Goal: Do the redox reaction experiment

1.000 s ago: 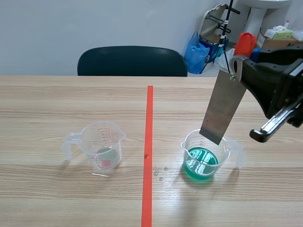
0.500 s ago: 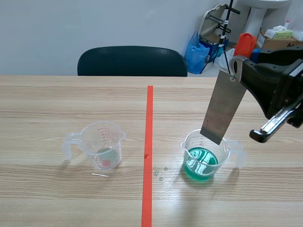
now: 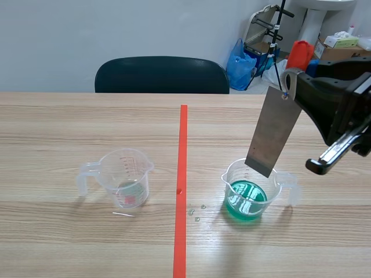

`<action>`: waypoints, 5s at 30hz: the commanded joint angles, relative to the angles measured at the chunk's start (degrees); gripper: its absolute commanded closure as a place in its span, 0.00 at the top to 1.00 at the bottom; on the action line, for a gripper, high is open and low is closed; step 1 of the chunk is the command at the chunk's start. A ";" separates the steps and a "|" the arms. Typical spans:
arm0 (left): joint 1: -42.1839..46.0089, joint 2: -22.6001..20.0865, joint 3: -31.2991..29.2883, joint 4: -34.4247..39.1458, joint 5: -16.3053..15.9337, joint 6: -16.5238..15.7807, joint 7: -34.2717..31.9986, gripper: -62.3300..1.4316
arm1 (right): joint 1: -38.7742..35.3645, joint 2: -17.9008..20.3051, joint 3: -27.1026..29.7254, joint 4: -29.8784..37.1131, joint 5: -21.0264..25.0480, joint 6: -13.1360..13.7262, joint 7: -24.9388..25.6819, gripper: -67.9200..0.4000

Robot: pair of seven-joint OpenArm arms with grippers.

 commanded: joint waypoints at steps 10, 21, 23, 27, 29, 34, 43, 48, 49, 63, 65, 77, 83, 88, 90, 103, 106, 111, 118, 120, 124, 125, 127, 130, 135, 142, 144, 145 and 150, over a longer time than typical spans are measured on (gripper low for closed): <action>0.07 0.31 -0.35 0.66 -0.22 0.31 -0.79 1.00 | 0.42 0.15 1.11 1.09 0.42 -0.35 1.09 0.02; 0.07 0.31 -0.35 0.66 -0.22 0.31 -0.81 1.00 | 0.42 0.15 1.11 1.09 0.39 -0.35 1.07 0.02; 0.07 0.31 -0.35 0.66 -0.22 0.31 -0.81 1.00 | 0.42 0.15 1.11 1.09 0.39 -0.35 0.85 0.02; 0.07 0.31 -0.35 0.66 -0.24 0.31 -0.81 1.00 | 0.42 0.13 1.11 1.09 0.39 -0.35 0.87 0.02; 0.07 0.31 -0.35 0.66 -0.24 0.31 -0.81 1.00 | 0.42 0.13 1.11 1.09 0.39 -0.35 0.85 0.02; 0.07 0.31 -0.35 0.66 -0.24 0.31 -0.81 1.00 | 0.42 0.13 1.11 0.92 0.39 -0.35 0.83 0.02; 0.07 0.31 -0.35 0.66 -0.24 0.31 -0.81 1.00 | 0.44 -0.35 0.94 -0.17 0.37 0.46 0.92 0.02; 0.07 0.31 -0.35 0.66 -0.26 0.31 -0.81 1.00 | 0.57 -2.10 0.90 -1.77 -1.16 2.67 1.14 0.02; 0.07 0.31 -0.35 0.66 -0.26 0.31 -0.81 1.00 | 0.59 -2.58 0.90 -2.19 -1.36 2.67 1.25 0.02; 0.07 0.31 -0.35 0.66 -0.26 0.31 -0.83 1.00 | 8.07 -7.76 -5.86 -11.52 -6.19 4.17 2.45 0.02; 0.07 0.31 -0.35 0.66 -0.26 0.31 -0.83 1.00 | 9.35 -8.74 -7.02 -13.07 -7.63 4.17 2.45 0.02; 0.07 0.31 -0.35 0.66 -0.26 0.31 -0.85 1.00 | 14.08 -13.29 -12.61 -22.99 -14.27 4.17 7.17 0.02; 0.07 0.31 -0.35 0.66 -0.26 0.31 -0.83 1.00 | 14.40 -14.84 -12.68 -26.49 -17.11 4.17 10.45 0.02; 0.07 0.28 -0.35 0.66 -0.26 0.31 -0.85 1.00 | 14.53 -15.41 -12.79 -27.43 -18.97 4.17 11.52 0.02; 0.07 0.28 -0.35 0.66 -0.26 0.31 -0.83 1.00 | 14.56 -15.41 -12.79 -27.43 -18.95 4.17 11.69 0.02; 0.07 0.28 -0.35 0.66 -0.28 0.31 -0.85 1.00 | 14.53 -15.41 -12.79 -27.43 -18.95 4.17 11.63 0.02; 0.07 0.28 -0.35 0.66 -0.28 0.31 -0.85 1.00 | 14.53 -15.41 -12.79 -27.43 -18.95 4.17 11.58 0.02; 0.07 0.28 -0.35 0.66 -0.28 0.31 -0.85 1.00 | 14.53 -15.41 -12.79 -27.43 -18.95 4.17 11.58 0.02; 0.07 0.28 -0.35 0.66 -0.28 0.31 -0.85 1.00 | 14.53 -15.41 -12.79 -27.43 -18.95 4.17 11.58 0.02; 0.07 0.28 -0.35 0.66 -0.28 0.31 -0.85 1.00 | 14.53 -15.41 -12.79 -27.43 -18.95 4.17 11.58 0.02; 0.07 0.28 -0.35 0.66 -0.28 0.31 -0.85 1.00 | 14.53 -15.41 -12.79 -27.43 -18.95 4.17 11.58 0.02; 0.07 0.28 -0.35 0.66 -0.28 0.31 -0.87 1.00 | 14.53 -15.41 -12.79 -27.43 -18.95 4.17 11.58 0.02; 0.07 0.28 -0.35 0.66 -0.28 0.31 -0.87 1.00 | 14.53 -15.41 -12.79 -27.43 -18.95 4.17 11.58 0.02; 0.07 0.31 -0.35 0.66 -0.28 0.31 -0.92 1.00 | 14.53 -15.41 -12.79 -27.43 -18.95 4.17 11.58 0.02; 0.07 0.31 -0.35 0.66 -0.28 0.31 -1.01 1.00 | 14.53 -15.41 -12.79 -27.43 -18.95 4.17 11.58 0.02; 0.07 0.31 -0.35 0.66 -0.28 0.31 -1.01 1.00 | 14.53 -15.41 -12.79 -27.43 -18.95 4.17 11.58 0.02; 0.07 0.31 -0.35 0.66 -0.28 0.31 -1.01 1.00 | 14.53 -15.41 -12.79 -27.43 -18.95 4.17 11.58 0.02; 0.07 0.31 -0.35 0.66 -0.28 0.31 -1.01 1.00 | 14.53 -15.41 -12.79 -27.43 -18.95 4.17 11.58 0.02; 0.07 0.31 -0.35 0.66 -0.28 0.28 -1.01 1.00 | 14.53 -15.41 -12.79 -27.43 -18.95 4.17 11.58 0.02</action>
